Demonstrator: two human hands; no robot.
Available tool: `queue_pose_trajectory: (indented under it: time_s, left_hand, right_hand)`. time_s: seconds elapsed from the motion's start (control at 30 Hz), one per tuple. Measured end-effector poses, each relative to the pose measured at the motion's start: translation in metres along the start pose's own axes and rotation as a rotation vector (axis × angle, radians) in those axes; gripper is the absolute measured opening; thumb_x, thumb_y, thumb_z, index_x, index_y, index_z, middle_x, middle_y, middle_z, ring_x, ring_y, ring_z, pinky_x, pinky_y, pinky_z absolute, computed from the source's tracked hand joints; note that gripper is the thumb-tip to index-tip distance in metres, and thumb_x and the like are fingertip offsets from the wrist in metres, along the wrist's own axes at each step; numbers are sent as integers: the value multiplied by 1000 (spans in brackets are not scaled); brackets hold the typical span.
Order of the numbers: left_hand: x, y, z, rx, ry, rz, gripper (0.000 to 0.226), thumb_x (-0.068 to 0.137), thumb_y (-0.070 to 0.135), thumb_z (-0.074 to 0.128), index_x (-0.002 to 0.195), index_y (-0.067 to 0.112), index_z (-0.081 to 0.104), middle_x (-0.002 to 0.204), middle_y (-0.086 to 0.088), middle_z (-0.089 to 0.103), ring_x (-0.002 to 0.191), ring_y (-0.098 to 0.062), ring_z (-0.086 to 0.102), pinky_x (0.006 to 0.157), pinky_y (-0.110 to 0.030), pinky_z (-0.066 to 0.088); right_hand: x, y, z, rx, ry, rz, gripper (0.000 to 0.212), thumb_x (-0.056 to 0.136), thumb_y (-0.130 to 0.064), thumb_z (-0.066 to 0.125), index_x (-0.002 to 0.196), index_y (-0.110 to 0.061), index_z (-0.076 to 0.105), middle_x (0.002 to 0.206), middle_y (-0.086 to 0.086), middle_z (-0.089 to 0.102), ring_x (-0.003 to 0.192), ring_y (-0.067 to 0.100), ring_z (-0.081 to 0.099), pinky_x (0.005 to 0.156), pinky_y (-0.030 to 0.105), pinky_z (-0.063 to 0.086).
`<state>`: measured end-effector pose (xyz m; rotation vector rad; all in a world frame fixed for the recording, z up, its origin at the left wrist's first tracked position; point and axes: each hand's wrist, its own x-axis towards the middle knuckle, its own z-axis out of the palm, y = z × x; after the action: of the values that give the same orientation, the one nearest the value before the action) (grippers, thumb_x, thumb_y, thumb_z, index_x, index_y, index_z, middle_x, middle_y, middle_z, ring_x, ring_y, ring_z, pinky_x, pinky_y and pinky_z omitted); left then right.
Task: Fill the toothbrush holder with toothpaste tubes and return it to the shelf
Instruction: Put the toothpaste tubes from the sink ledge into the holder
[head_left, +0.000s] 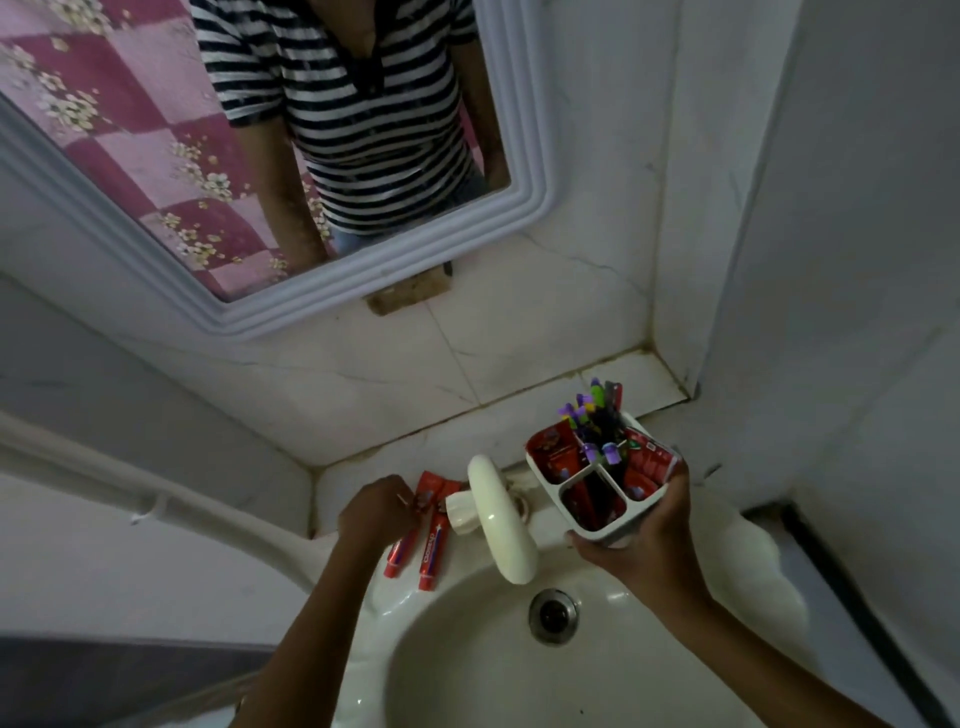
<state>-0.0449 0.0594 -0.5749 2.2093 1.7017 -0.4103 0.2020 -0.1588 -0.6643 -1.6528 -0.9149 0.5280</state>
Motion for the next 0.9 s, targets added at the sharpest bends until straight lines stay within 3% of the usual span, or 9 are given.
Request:
queue_pose_trajectory:
  time_s: [0.1, 0.23, 0.33, 0.4, 0.5, 0.63, 0.8, 0.9]
  left_hand:
    - [1, -3, 13, -30, 69, -19, 27, 87, 41, 58, 105, 22, 62, 105, -2, 69, 94, -19, 59, 79, -34, 53]
    - [-4, -2, 2, -169, 167, -22, 32, 81, 40, 69, 103, 19, 60, 97, -6, 71, 85, -22, 64, 77, -36, 57]
    - [-17, 13, -26, -379, 328, 38, 32, 79, 22, 74, 106, 14, 61, 99, -7, 73, 85, -24, 69, 75, -33, 56]
    - [-31, 34, -56, -520, 419, 130, 27, 81, 15, 72, 105, 14, 60, 97, -1, 72, 82, -19, 71, 71, -27, 55]
    - [-63, 74, -105, -698, 446, 330, 31, 82, 11, 75, 107, 14, 57, 93, 14, 64, 74, -1, 70, 64, -14, 56]
    - [-110, 116, -141, -798, 246, 573, 30, 77, 12, 79, 99, 11, 59, 99, -4, 72, 83, -12, 75, 74, -26, 62]
    - [-114, 149, -128, -443, 91, 630, 36, 63, 35, 86, 86, 19, 63, 86, 0, 75, 80, -16, 74, 77, -45, 61]
    - [-109, 159, -112, -340, 61, 669, 32, 65, 36, 86, 86, 20, 67, 86, 2, 76, 79, -13, 73, 78, -45, 59]
  right_hand:
    - [1, -4, 2, 16, -5, -5, 150, 51, -61, 96, 164, -10, 13, 161, 16, 41, 147, 29, 52, 115, 43, 53]
    - [3, -6, 1, 20, -17, -22, 151, 50, -50, 102, 164, -6, 13, 161, 15, 40, 147, 28, 51, 114, 38, 54]
    - [2, -2, 2, 23, -31, -22, 151, 48, -37, 105, 163, -3, 13, 160, 18, 41, 145, 29, 51, 112, 11, 46]
    - [1, 1, 1, 32, -33, -29, 150, 48, -31, 107, 162, -1, 14, 159, 20, 41, 144, 29, 52, 110, 3, 42]
    - [1, 3, -1, 42, -25, -40, 150, 47, -32, 107, 162, -4, 16, 158, 17, 43, 144, 28, 53, 111, 7, 44]
    - [1, 1, 4, 53, -13, -17, 149, 46, -39, 106, 163, -13, 17, 158, 11, 44, 145, 24, 52, 115, 31, 52]
    - [7, -8, 13, 78, -20, -5, 147, 48, -31, 109, 163, -19, 19, 159, 6, 44, 147, 21, 51, 113, 42, 56]
    - [7, -7, 10, 78, -14, 14, 146, 48, -37, 107, 162, -19, 19, 159, 7, 44, 147, 23, 52, 111, 47, 58]
